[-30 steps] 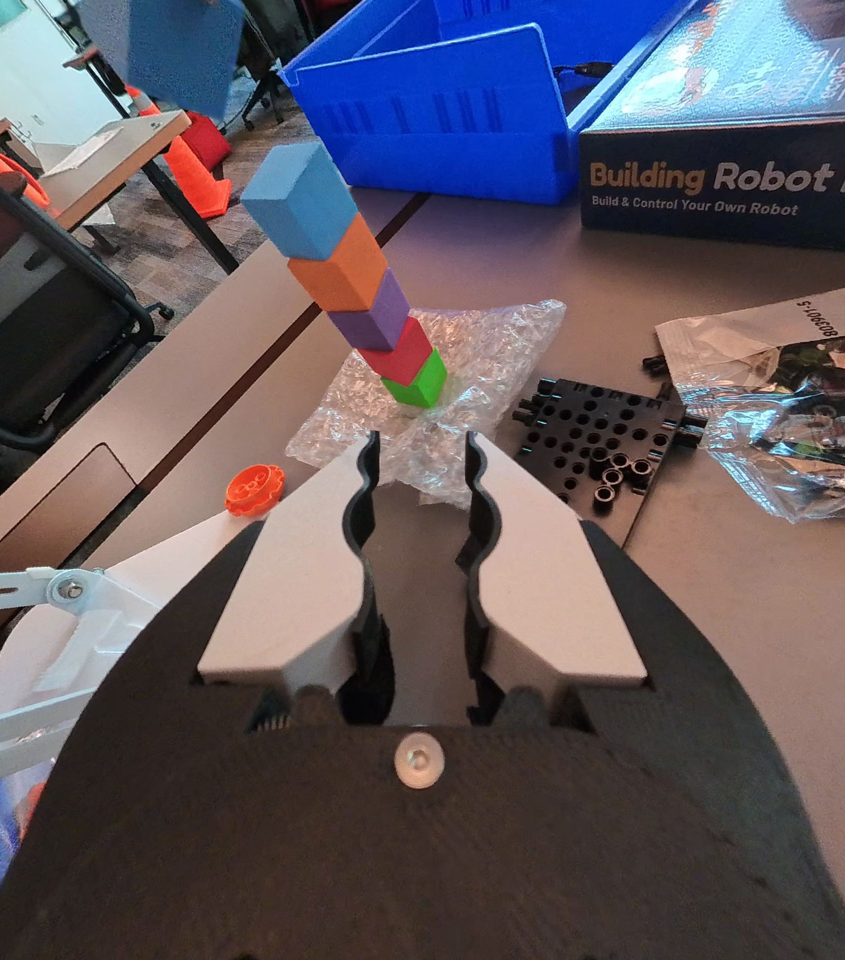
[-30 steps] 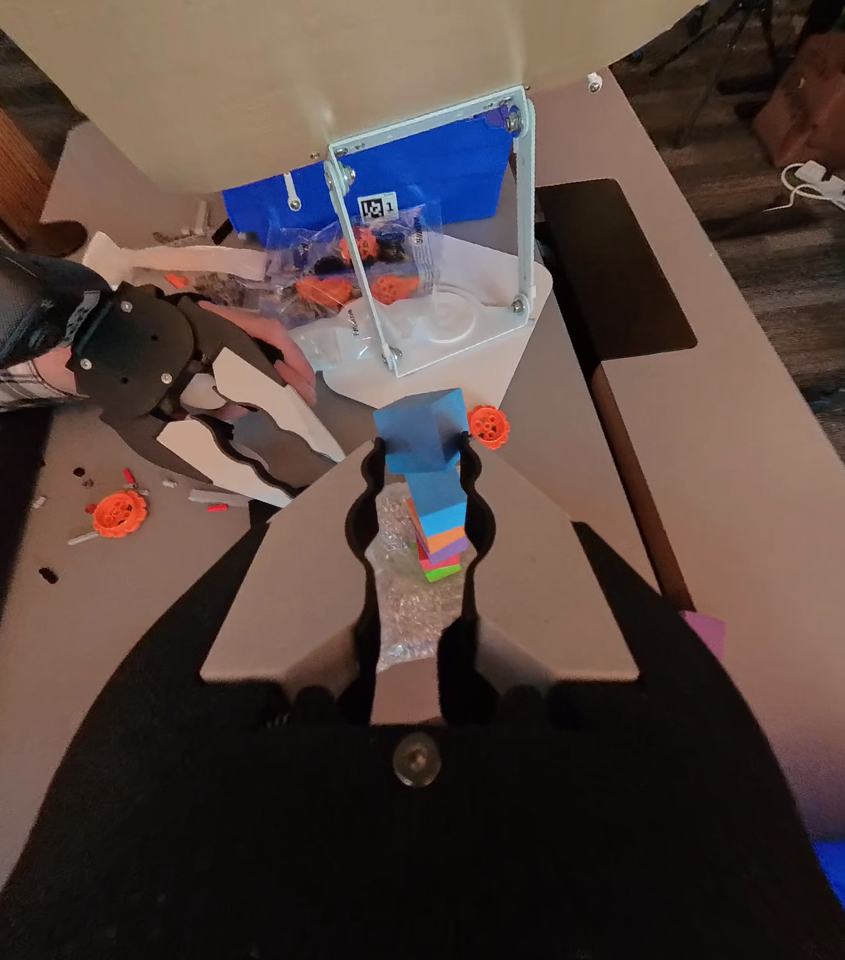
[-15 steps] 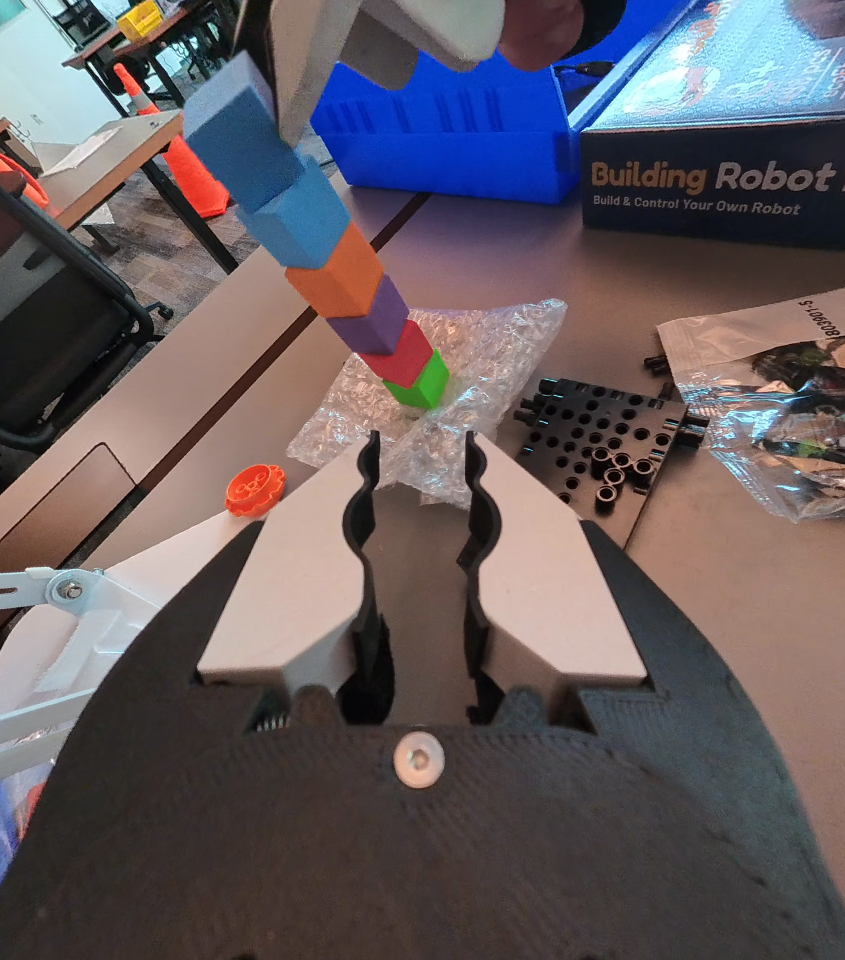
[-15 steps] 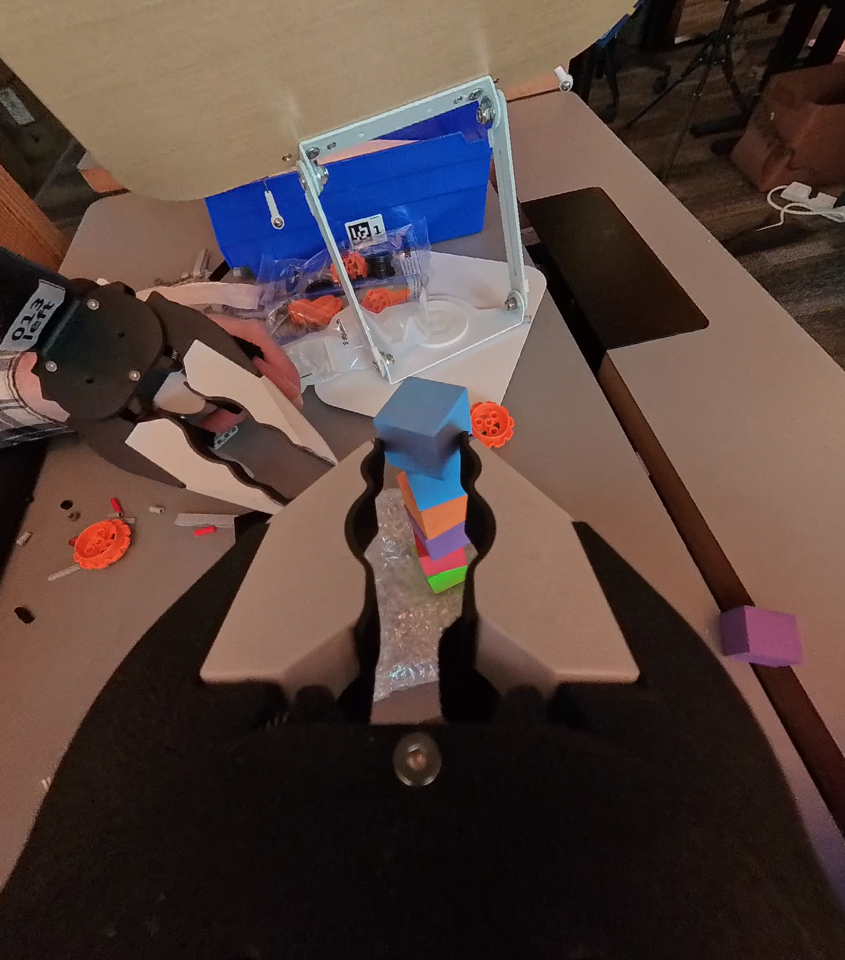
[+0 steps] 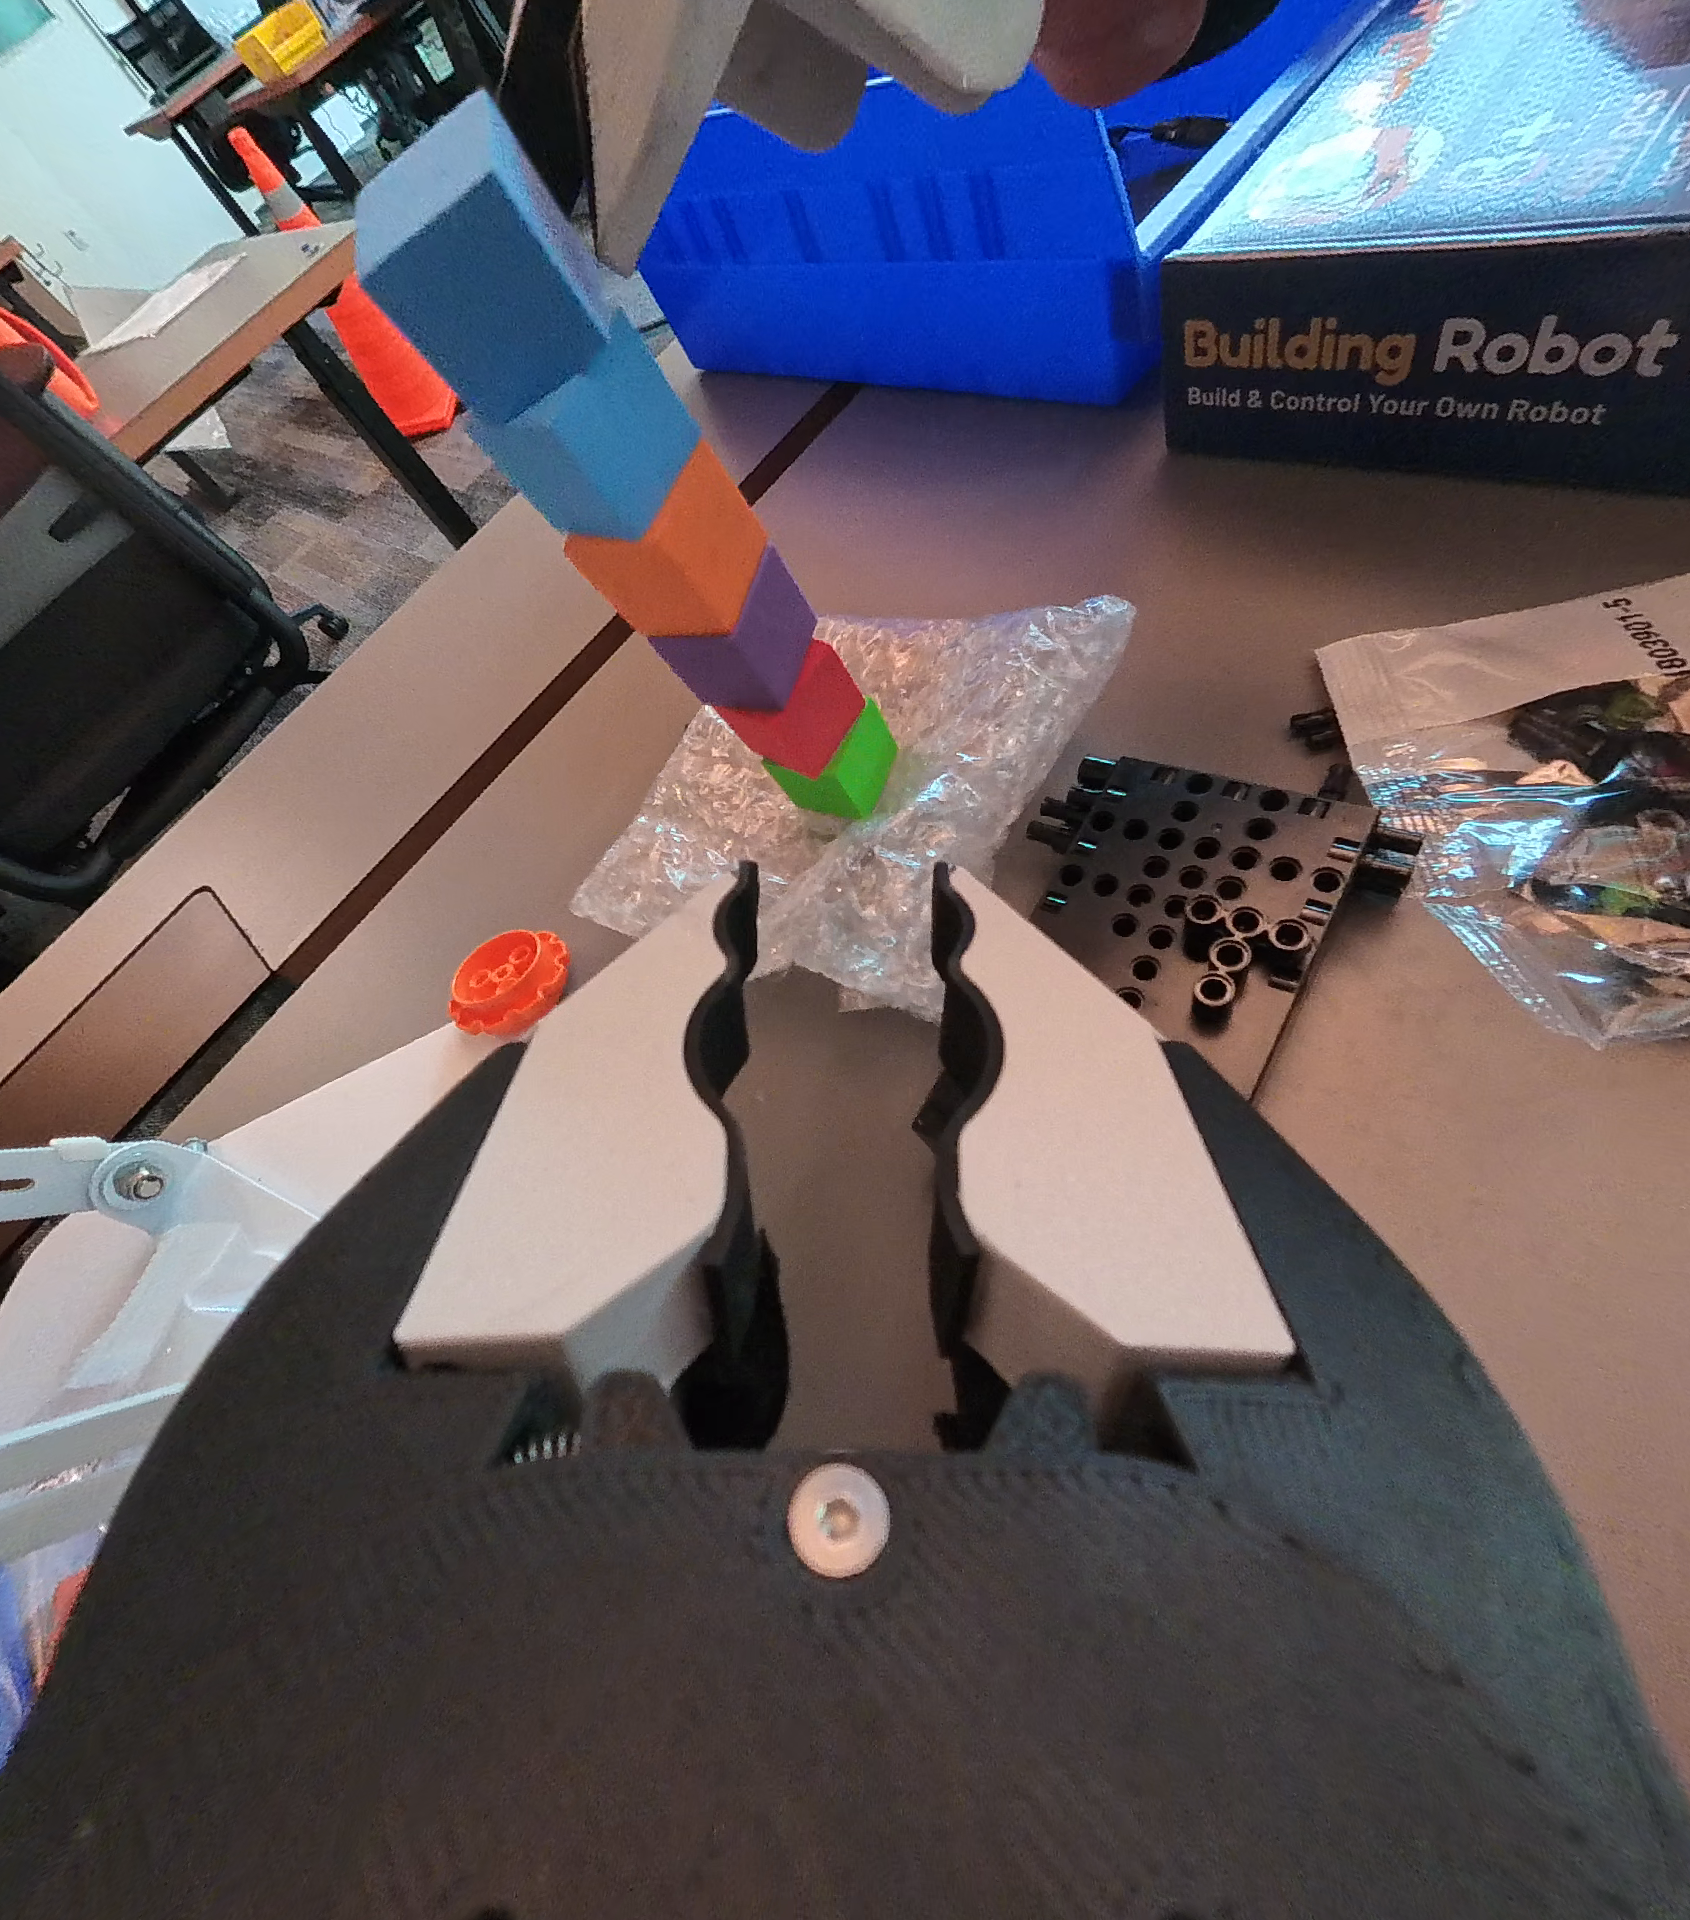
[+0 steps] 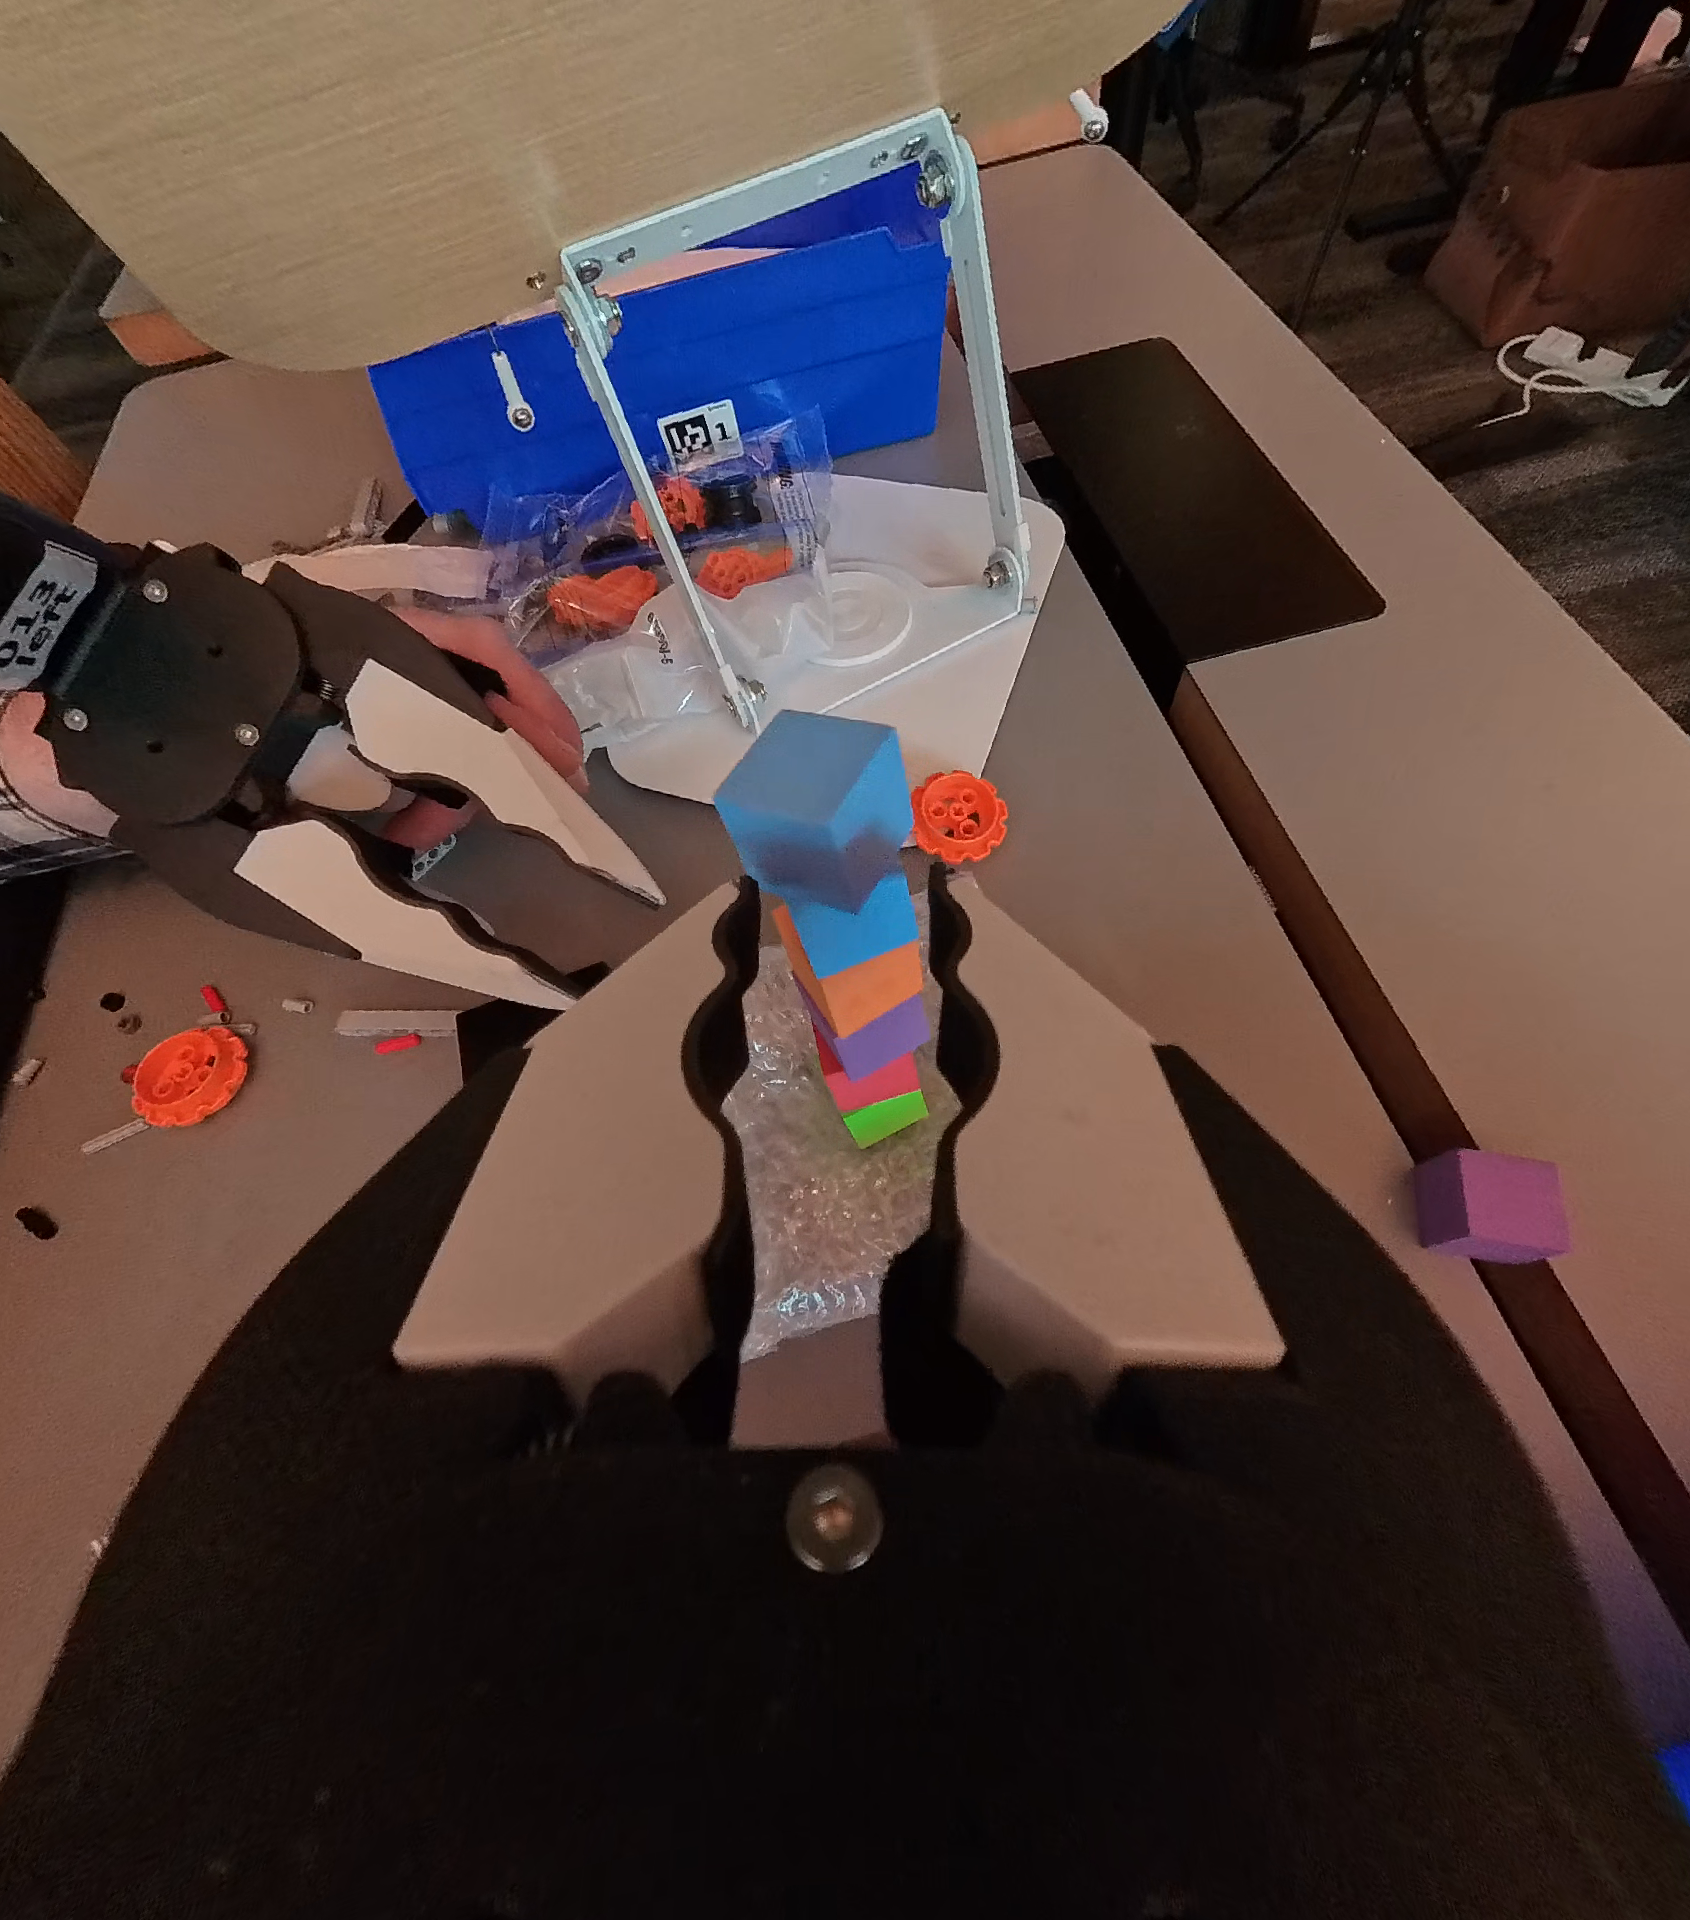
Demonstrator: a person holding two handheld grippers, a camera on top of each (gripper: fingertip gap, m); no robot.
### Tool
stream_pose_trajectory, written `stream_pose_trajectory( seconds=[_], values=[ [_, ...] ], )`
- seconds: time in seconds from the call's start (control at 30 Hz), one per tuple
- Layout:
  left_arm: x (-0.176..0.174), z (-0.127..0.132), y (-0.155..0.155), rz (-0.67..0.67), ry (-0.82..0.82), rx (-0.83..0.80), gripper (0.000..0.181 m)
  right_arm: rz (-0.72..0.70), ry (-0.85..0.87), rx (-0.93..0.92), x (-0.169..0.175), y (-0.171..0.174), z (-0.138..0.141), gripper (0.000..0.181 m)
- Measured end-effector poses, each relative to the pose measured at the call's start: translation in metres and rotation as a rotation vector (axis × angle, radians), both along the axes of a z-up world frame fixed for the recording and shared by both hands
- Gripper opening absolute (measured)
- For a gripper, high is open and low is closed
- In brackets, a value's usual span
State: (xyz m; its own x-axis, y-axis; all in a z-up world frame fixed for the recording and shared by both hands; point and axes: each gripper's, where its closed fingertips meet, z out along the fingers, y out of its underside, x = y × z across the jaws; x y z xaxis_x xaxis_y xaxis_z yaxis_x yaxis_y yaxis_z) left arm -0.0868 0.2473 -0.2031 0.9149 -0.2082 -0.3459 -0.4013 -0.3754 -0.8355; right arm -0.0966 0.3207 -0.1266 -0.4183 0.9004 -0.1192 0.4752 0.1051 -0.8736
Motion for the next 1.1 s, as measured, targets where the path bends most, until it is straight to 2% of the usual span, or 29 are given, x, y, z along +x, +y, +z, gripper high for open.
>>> stream_pose_trajectory(
  seconds=[0.2, 0.33, 0.5, 0.67, 0.87, 1.0, 1.1],
  values=[
    [-0.005, 0.003, 0.007, 0.015, -0.036, 0.018, 0.033, -0.007, -0.016, 0.018, 0.001, 0.0, -0.001, 0.033],
    [-0.007, -0.001, 0.007, 0.021, -0.043, 0.006, 0.033, -0.043, 0.001, 0.027, 0.008, 0.009, 0.009, 0.034],
    [-0.003, 0.0, 0.006, 0.016, -0.027, 0.01, 0.032, -0.208, -0.056, 0.134, 0.009, 0.059, 0.009, 0.039],
    [-0.004, -0.001, 0.006, 0.018, -0.028, 0.007, 0.032, -0.353, -0.297, 0.42, -0.001, 0.125, -0.035, 0.045],
    [-0.005, -0.001, 0.006, 0.018, -0.023, 0.006, 0.032, -0.366, -0.531, 0.559, -0.026, 0.149, -0.083, 0.043],
    [-0.004, -0.001, 0.005, 0.014, -0.024, 0.007, 0.032, -0.4, -0.644, 0.638, -0.034, 0.169, -0.106, 0.049],
    [-0.002, -0.002, 0.006, 0.007, -0.022, 0.004, 0.032, -0.398, -0.719, 0.644, -0.037, 0.176, -0.123, 0.046]
  ],
)
